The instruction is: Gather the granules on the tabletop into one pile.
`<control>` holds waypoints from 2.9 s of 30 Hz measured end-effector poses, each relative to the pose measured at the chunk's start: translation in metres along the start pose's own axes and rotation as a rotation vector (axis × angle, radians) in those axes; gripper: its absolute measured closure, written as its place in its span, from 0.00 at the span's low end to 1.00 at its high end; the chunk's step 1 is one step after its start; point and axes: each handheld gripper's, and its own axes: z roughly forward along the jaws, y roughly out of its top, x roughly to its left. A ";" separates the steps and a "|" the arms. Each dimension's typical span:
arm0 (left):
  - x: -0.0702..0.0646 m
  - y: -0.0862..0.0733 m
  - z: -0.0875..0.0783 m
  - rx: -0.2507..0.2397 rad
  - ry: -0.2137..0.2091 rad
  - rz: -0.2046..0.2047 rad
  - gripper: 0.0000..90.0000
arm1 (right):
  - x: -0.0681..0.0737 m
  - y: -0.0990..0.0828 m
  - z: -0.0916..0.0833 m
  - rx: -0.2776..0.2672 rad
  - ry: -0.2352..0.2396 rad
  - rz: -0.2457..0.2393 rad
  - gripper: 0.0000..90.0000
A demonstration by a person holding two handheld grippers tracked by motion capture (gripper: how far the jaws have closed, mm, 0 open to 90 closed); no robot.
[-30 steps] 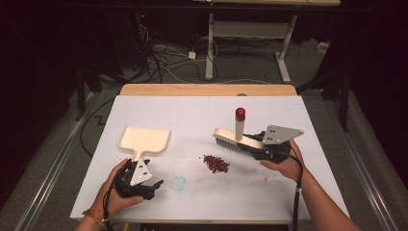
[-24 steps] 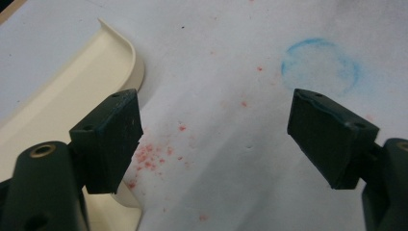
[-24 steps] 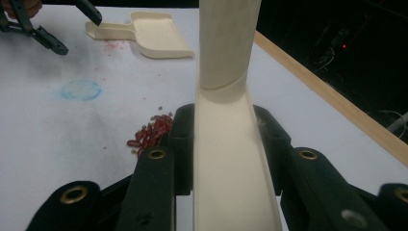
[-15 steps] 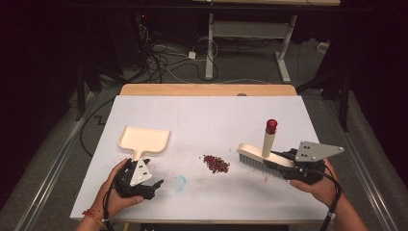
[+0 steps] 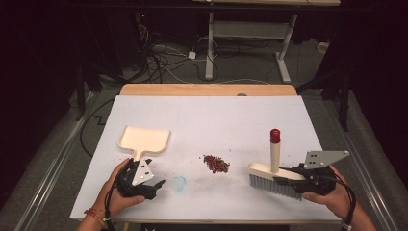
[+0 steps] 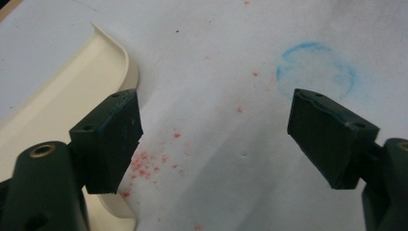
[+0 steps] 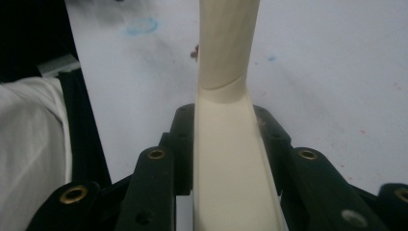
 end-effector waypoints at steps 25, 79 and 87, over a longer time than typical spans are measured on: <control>0.000 -0.002 0.004 0.015 -0.012 -0.010 0.20 | -0.074 0.025 0.036 0.046 -0.159 -0.075 0.54; -0.002 0.003 0.000 0.004 0.015 0.005 0.20 | -0.047 -0.034 0.039 0.207 -0.539 0.040 0.40; -0.002 0.006 -0.011 -0.090 0.073 -0.021 0.18 | -0.006 -0.003 0.016 -0.201 -0.494 -0.027 0.25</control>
